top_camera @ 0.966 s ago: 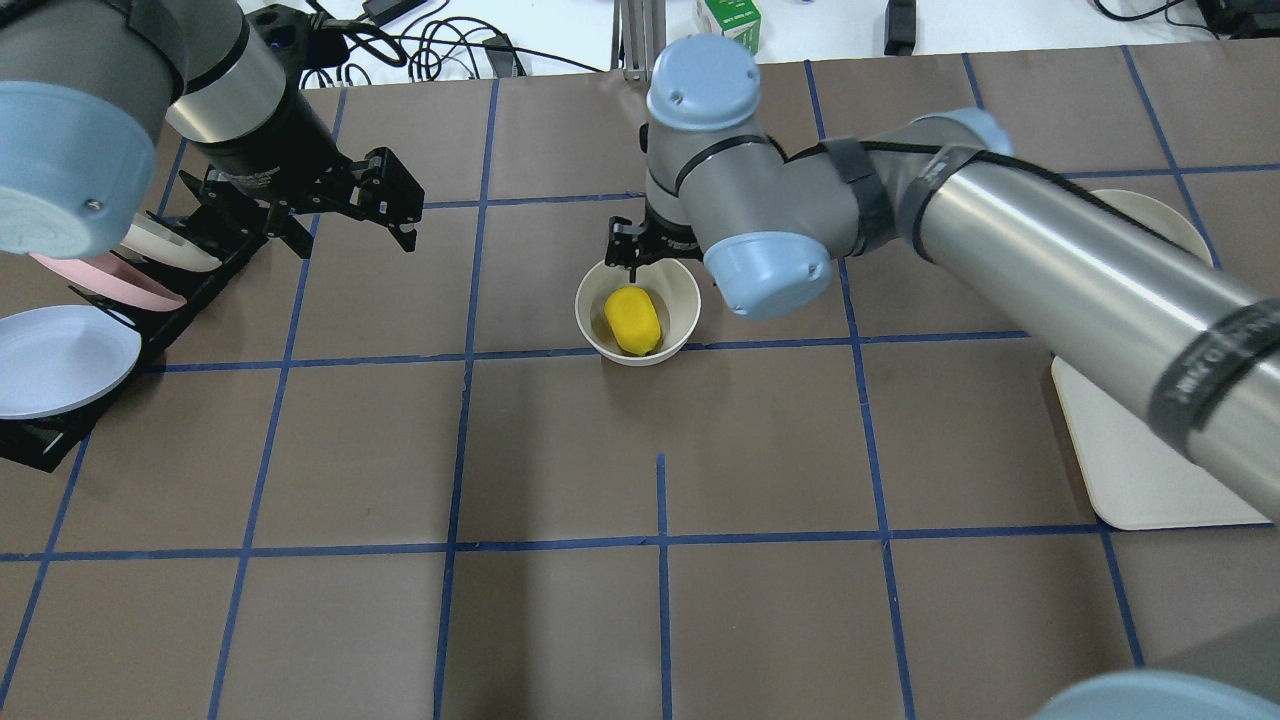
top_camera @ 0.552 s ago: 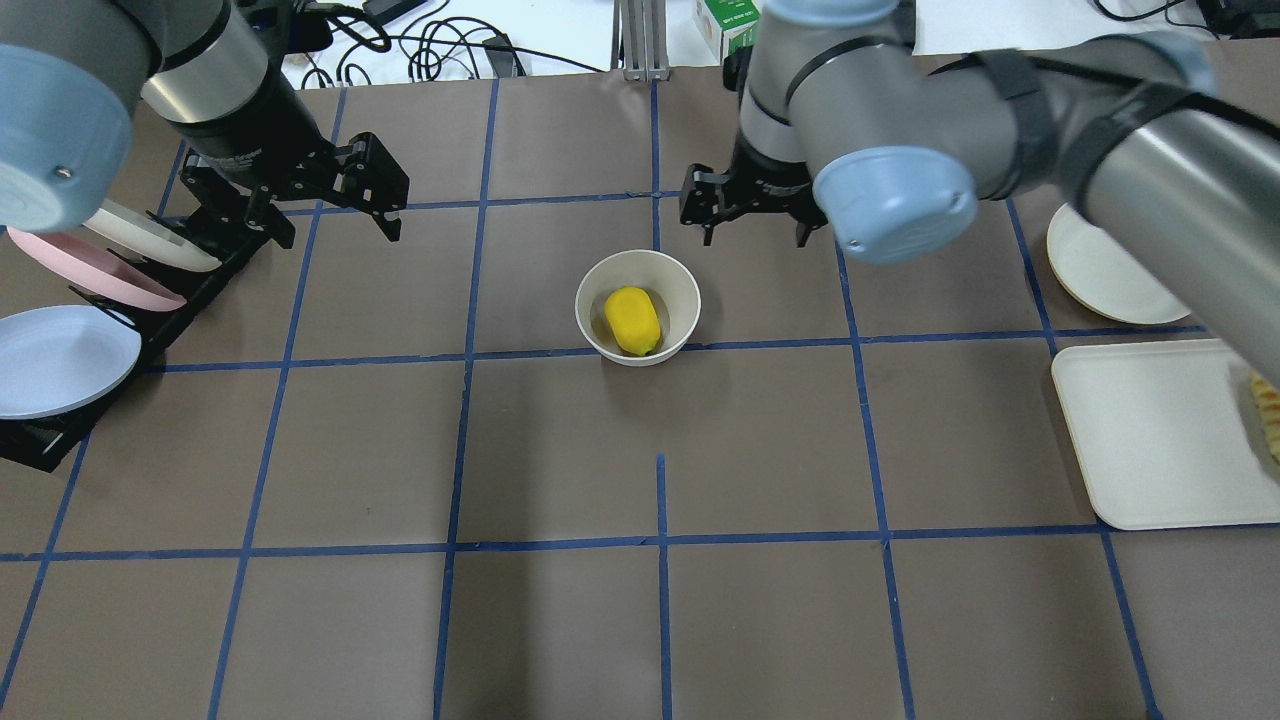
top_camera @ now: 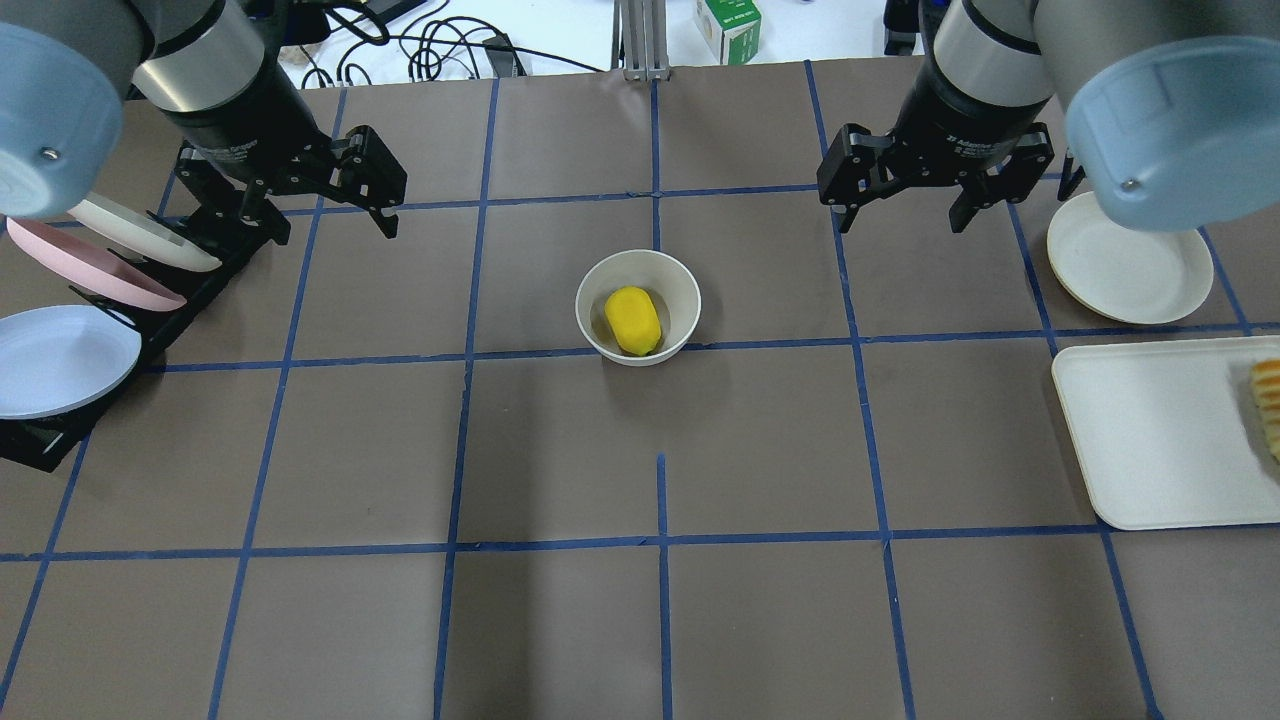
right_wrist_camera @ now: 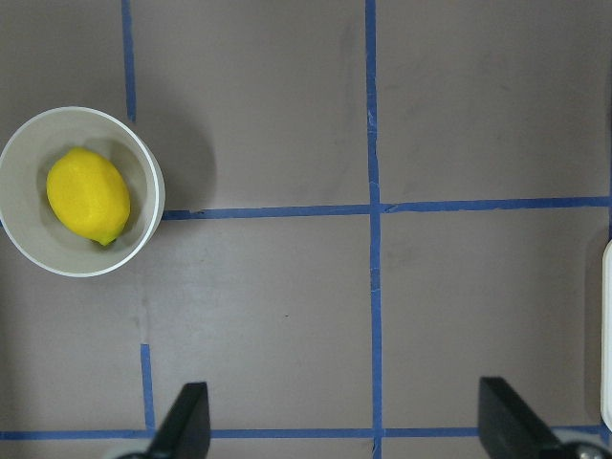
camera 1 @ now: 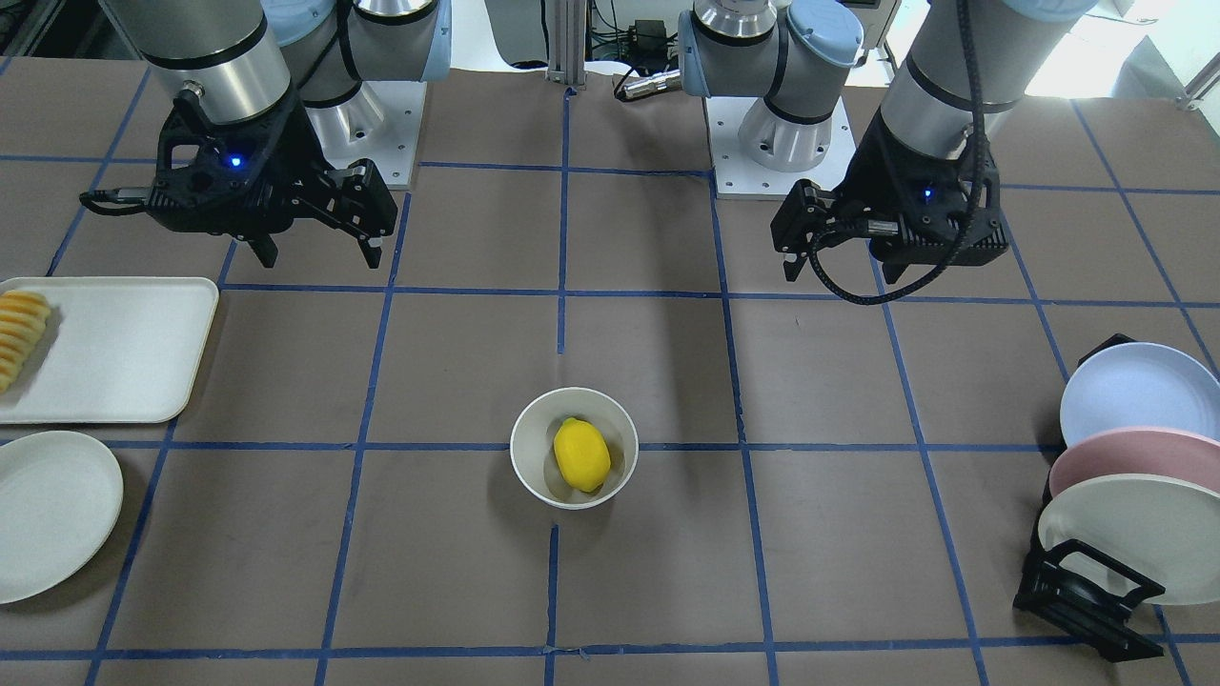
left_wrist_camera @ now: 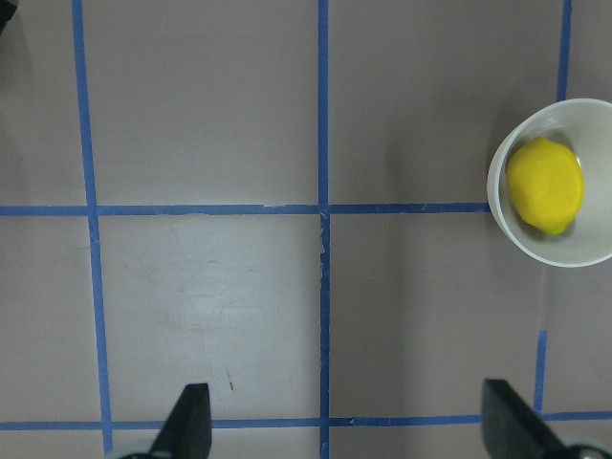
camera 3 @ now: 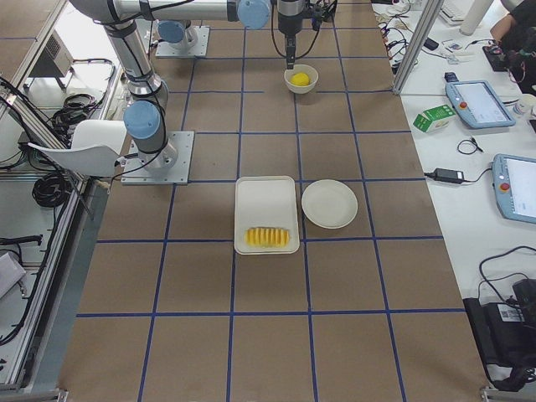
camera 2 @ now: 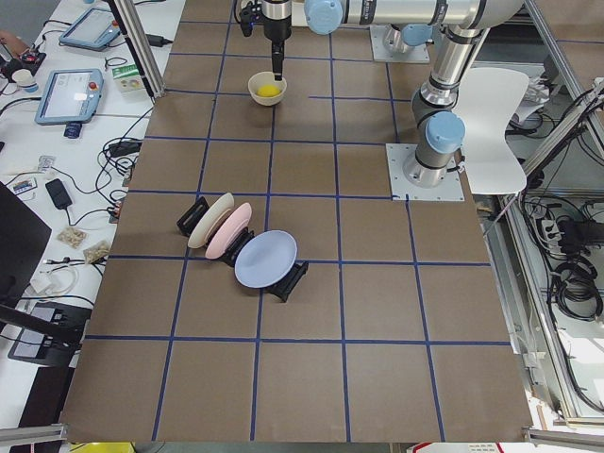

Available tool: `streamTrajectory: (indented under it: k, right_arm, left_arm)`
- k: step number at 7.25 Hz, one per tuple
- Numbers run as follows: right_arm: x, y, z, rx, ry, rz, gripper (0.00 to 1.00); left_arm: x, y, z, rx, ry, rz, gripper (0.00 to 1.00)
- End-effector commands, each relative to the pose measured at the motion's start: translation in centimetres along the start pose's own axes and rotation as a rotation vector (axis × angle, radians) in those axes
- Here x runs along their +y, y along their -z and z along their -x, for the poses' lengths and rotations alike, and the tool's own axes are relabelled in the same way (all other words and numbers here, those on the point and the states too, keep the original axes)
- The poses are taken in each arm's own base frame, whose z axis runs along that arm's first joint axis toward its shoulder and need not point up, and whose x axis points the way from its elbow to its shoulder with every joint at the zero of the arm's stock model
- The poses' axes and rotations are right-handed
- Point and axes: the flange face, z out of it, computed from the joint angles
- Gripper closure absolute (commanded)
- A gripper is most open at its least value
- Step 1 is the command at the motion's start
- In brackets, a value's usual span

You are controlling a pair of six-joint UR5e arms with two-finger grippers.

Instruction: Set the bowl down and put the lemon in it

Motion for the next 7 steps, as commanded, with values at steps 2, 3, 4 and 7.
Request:
streamTrajectory:
  k: [2, 3, 4, 7]
  right_arm:
    - [0.2, -0.3, -0.11, 0.003, 0.002, 0.01, 0.0]
    - [0.31, -0.28, -0.12, 0.003, 0.002, 0.014, 0.0]
    - [0.31, -0.28, -0.1, 0.002, 0.002, 0.014, 0.0]
    - [0.39, -0.16, -0.01, 0.0, -0.003, 0.015, 0.0]
  left_arm:
    - [0.01, 0.13, 0.06, -0.003, 0.006, -0.001, 0.0]
    - [-0.55, 0.04, -0.03, 0.0, 0.006, -0.002, 0.0]
    - [-0.4, 0.19, 0.07, -0.003, 0.007, -0.003, 0.0]
    - [-0.18, -0.11, 0.02, -0.006, 0.006, 0.003, 0.0]
